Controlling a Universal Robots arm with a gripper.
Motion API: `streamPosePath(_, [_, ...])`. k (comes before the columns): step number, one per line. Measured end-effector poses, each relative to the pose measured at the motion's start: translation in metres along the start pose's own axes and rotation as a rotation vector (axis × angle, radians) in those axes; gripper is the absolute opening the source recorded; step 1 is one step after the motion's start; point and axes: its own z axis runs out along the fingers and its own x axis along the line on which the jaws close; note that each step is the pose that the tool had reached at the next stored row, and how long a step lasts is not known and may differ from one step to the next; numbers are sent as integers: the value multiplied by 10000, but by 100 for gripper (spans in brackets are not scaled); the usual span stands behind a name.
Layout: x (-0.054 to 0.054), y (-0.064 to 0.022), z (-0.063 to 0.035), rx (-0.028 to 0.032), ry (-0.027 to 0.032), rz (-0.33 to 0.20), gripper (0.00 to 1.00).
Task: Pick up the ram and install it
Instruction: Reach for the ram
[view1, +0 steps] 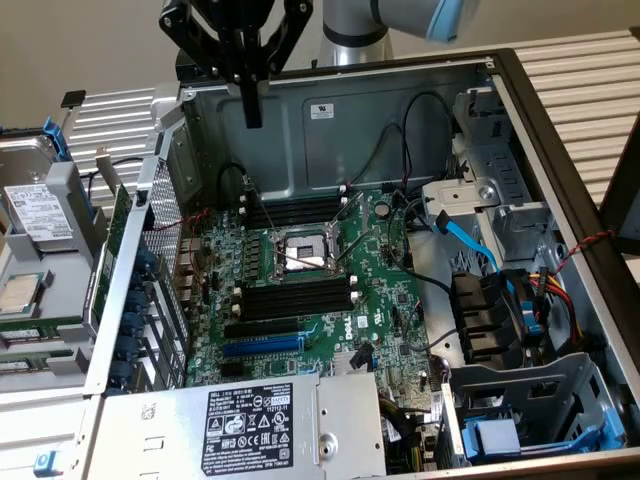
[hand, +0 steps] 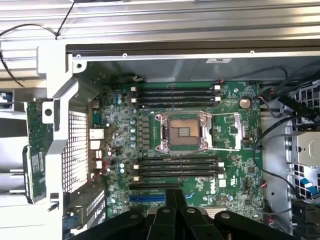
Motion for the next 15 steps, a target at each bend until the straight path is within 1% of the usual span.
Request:
streamPosePath(3, [93, -7, -2, 0, 0, -1, 11])
streamPosePath(10, [352, -25, -8, 0, 0, 0, 11])
streamPosePath(15, [573, -40, -13, 0, 0, 1, 11])
